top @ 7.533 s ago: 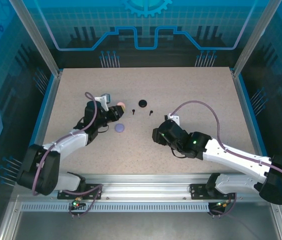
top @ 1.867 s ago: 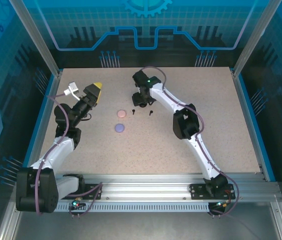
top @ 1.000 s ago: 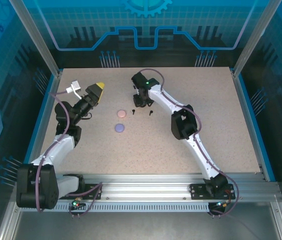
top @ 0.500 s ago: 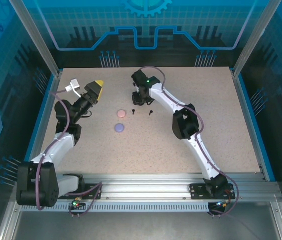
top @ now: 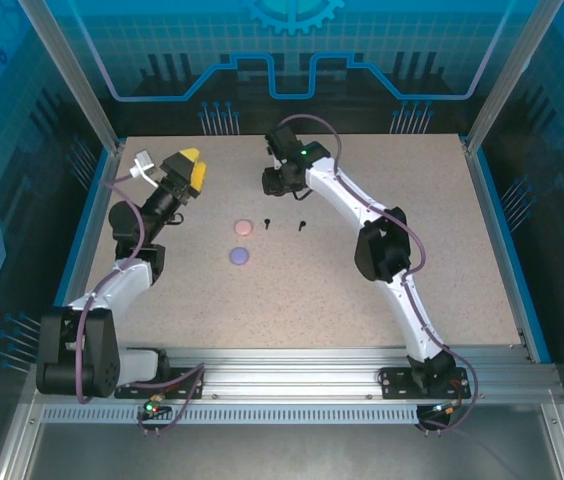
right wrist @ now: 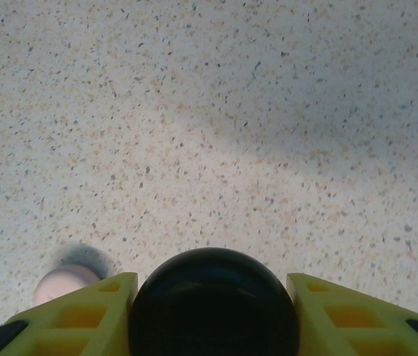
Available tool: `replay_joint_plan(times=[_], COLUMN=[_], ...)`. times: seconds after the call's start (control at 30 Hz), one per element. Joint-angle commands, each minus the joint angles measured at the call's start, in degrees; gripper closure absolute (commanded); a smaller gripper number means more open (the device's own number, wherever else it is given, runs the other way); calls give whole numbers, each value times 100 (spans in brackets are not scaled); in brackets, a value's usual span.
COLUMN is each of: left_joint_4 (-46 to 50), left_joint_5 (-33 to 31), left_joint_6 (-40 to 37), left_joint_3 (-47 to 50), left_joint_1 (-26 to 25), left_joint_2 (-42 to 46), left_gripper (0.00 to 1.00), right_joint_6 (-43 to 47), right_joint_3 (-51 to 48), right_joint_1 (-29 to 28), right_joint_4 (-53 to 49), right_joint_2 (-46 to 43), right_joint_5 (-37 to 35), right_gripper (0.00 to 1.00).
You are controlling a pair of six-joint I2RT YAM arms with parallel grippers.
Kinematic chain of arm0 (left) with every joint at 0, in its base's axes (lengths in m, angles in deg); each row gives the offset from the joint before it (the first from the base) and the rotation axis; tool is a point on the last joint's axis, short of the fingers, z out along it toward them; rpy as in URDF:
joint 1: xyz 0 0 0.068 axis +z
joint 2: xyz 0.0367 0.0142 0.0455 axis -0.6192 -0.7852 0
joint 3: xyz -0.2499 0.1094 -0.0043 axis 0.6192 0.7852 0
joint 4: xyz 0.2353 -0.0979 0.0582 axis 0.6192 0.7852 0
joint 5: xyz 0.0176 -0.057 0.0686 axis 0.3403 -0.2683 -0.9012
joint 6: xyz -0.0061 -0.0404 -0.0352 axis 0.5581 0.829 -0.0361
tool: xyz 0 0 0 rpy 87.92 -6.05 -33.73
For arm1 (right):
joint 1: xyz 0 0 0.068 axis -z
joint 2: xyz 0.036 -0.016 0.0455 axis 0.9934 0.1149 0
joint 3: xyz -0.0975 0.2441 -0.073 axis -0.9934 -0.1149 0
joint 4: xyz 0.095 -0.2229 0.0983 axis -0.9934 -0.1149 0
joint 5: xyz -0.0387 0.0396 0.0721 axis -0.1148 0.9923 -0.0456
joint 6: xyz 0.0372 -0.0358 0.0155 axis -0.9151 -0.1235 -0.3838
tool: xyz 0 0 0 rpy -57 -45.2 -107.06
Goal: Insert the wireless bluetooth earbuds into the charging case
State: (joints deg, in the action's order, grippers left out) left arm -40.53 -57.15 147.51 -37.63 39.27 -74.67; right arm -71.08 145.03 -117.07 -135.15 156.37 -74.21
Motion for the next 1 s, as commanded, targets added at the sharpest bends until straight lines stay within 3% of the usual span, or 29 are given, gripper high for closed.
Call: replay_joint_plan(times=[0.0, 0.27, 0.53, 0.7, 0.97], left_joint_4=[-861, -369, 2028, 3239, 3182], left_joint_5=[-117, 479, 816, 484, -346], left_joint_6=[23, -348, -1950, -2827, -2950], left_joint_3=[77, 173, 184, 299, 832], left_joint_1=[13, -77, -757, -1304, -1982], left_joint_2=[-15, 11, 629, 1186, 1126], left_gripper=[1, 1, 3, 3, 7], right_joint_6=[-413, -1397, -2702, -3461, -5033], right_joint_3=[-507, -2297, -3867, -4843, -6011], right_joint_1=[-160, -343, -482, -590, -755], right_joint_4=[193, 691, 806, 1052, 1619], right_joint_2=[-641, -1853, -3000, -3757, -4685], right_joint_5=[13, -317, -969, -1248, -1236], right_gripper=[63, 63, 65, 65, 66])
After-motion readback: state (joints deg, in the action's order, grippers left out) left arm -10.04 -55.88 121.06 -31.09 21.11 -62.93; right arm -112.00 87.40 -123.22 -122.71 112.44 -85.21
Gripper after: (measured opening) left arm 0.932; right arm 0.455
